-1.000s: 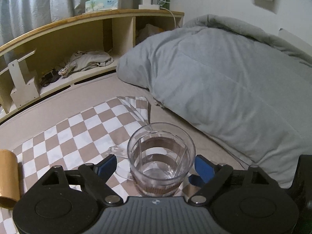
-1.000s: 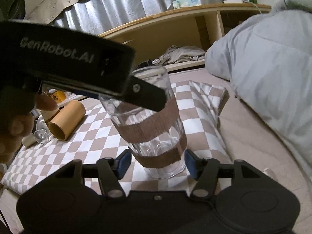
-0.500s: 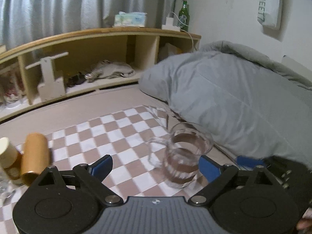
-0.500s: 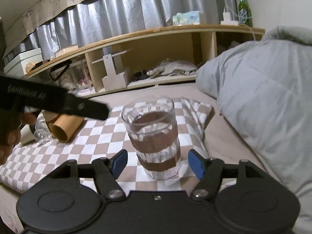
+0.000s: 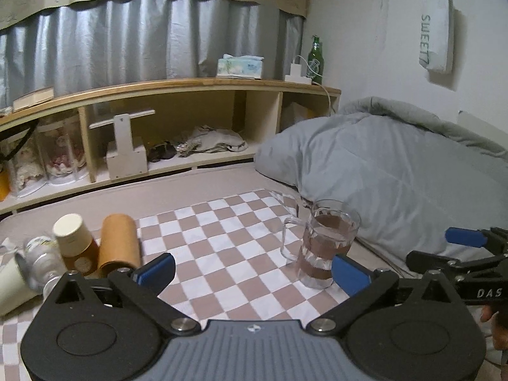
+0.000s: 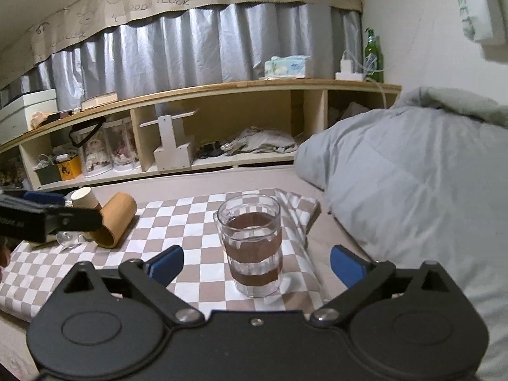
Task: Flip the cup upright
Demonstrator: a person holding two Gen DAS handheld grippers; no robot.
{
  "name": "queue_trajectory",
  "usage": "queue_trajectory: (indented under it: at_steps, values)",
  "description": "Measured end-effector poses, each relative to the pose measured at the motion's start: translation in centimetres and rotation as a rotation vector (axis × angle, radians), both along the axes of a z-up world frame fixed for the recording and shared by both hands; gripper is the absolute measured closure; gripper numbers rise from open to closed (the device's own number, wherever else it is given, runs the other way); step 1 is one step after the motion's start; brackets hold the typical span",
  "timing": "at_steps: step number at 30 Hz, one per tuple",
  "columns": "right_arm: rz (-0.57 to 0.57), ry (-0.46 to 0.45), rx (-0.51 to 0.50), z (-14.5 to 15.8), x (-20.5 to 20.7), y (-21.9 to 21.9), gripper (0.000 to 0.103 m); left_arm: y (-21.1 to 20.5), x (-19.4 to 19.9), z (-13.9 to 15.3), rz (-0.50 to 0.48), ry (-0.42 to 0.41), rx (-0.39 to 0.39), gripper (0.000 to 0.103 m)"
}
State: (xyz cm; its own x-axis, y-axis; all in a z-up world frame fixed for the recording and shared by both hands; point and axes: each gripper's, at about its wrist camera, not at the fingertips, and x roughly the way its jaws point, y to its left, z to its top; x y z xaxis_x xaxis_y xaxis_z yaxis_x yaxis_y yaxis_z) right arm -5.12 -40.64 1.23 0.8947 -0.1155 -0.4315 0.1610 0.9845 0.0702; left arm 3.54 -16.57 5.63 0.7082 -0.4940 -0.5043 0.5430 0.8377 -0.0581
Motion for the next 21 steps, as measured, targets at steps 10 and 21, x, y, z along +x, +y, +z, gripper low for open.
queue_trajectory:
  at_steps: [10,21]
  values:
    - [-0.059,-0.020,-0.004,1.1,-3.1,2.1,0.000,3.3,-2.7,-0.3,0.043,-0.053,-0.003,0.000]
    - [-0.073,-0.058,-0.025,0.1,-4.8,4.7,0.000,6.6,-4.3,-2.2,0.082,-0.102,-0.025,0.000]
